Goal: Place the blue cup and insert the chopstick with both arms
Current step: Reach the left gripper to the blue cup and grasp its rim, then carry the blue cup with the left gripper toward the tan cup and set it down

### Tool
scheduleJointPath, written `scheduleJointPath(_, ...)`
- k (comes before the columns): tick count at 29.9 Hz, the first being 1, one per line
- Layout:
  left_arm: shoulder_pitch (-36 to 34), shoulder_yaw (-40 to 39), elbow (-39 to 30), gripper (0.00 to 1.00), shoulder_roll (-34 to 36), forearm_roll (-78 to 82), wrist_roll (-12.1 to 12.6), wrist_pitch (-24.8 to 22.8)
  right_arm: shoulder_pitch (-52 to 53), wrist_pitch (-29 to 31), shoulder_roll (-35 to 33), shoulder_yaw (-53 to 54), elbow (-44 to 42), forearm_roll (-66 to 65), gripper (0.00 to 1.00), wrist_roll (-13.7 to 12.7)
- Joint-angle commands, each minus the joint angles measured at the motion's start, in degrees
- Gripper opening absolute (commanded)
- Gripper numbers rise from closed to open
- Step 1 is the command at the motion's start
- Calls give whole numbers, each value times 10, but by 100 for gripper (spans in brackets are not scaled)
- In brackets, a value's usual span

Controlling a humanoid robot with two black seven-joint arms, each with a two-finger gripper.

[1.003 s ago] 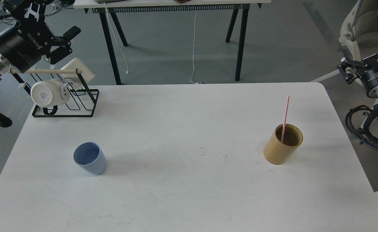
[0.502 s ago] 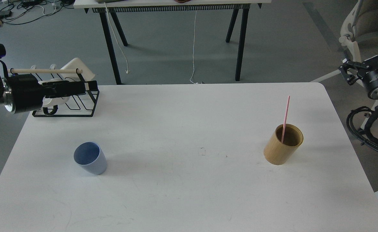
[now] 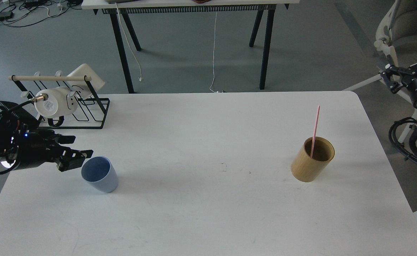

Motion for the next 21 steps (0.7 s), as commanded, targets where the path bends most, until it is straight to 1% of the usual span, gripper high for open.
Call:
scheduleJointPath(1,12,1,7,66,-19,18,7,1,-4,0,0,1,-1,1,99,1)
scheduleJointPath(3,20,1,10,62,-34,35,8,0,-5,0,0,1,-2,1,99,1)
scheduleJointPath(6,29,1,18,51,-45,70,7,0,-5,0,0,3,-2,1,99,1)
scheduleJointPath(8,36,0,22,39,-50,82,6,0,-5,0,0,4,-3,1,99,1)
scheduleJointPath(10,38,0,28,33,-55,84,5,0,-5,0,0,5,-5,1,99,1)
scheduleJointPath(11,38,0,29,26,-56,84,5,-2,-5,0,0,5,-5,1,99,1)
scheduleJointPath(13,38,0,31,11,-57,84,5,-7,-5,0,1,8,-5,1,99,1)
scheduleJointPath(14,38,0,31,7,-58,84,3,-7,-5,0,2,8,-5,1,99,1)
scheduleJointPath(21,31,-5,29,4,-59,82,-2,-10,-5,0,3,8,-7,0,99,1)
